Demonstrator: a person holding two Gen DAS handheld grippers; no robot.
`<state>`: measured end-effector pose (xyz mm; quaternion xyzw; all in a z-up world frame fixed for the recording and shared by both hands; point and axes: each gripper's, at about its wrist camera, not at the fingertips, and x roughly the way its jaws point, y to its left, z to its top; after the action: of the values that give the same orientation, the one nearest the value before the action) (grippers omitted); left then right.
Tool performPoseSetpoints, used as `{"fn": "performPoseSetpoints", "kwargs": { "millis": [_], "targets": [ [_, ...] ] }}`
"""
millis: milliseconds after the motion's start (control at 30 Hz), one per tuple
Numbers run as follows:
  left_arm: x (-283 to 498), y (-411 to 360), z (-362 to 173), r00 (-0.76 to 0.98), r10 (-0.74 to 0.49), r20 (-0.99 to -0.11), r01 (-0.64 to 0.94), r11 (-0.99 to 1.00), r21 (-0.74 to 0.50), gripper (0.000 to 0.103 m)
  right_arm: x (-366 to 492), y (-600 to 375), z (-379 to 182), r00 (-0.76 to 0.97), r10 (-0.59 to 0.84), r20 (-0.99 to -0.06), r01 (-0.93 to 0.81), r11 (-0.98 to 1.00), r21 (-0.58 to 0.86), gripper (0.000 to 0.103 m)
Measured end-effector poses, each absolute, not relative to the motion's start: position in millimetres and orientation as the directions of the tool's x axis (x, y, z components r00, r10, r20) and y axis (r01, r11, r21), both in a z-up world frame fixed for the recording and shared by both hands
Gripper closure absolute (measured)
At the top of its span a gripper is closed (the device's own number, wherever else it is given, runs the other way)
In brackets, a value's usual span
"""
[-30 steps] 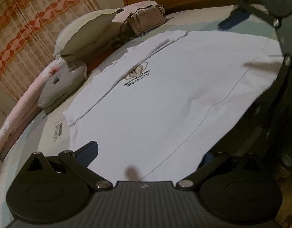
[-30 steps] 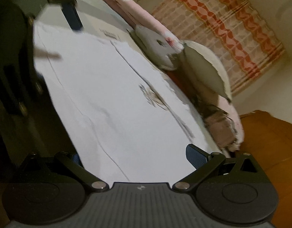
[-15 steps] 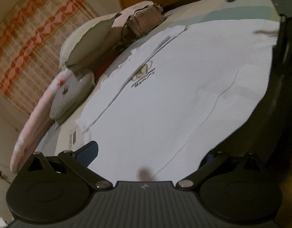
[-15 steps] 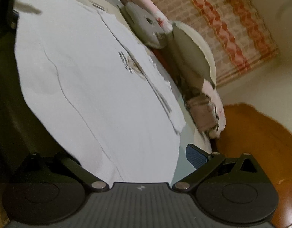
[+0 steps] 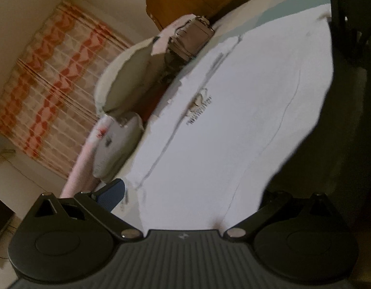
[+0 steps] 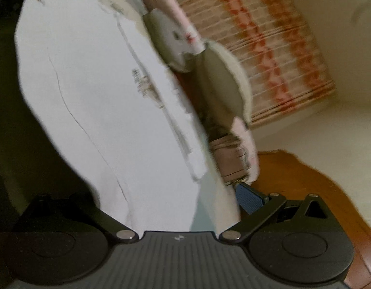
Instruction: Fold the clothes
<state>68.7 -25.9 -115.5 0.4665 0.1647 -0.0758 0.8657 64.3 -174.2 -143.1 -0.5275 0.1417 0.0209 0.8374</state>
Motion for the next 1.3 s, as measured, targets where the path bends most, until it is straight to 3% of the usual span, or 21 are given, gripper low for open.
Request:
{"fn": "performPoseSetpoints", "kwargs": {
  "millis": [300,1300],
  "targets": [
    [89,-28,-100,0.959,0.030,-0.281,0.221,0.539,0.813,0.000,82,-177,-137,0.980,-0.130,-0.150,-0.081,0.431,-0.899,0.000],
    [250,-22,-73,0.965,-0.013,-0.263,0.227,0.547,0.806,0.000,244,-171,-108,0.985,-0.140,-0.104,-0.033,0.436,-0.899,0.000]
  ]
}}
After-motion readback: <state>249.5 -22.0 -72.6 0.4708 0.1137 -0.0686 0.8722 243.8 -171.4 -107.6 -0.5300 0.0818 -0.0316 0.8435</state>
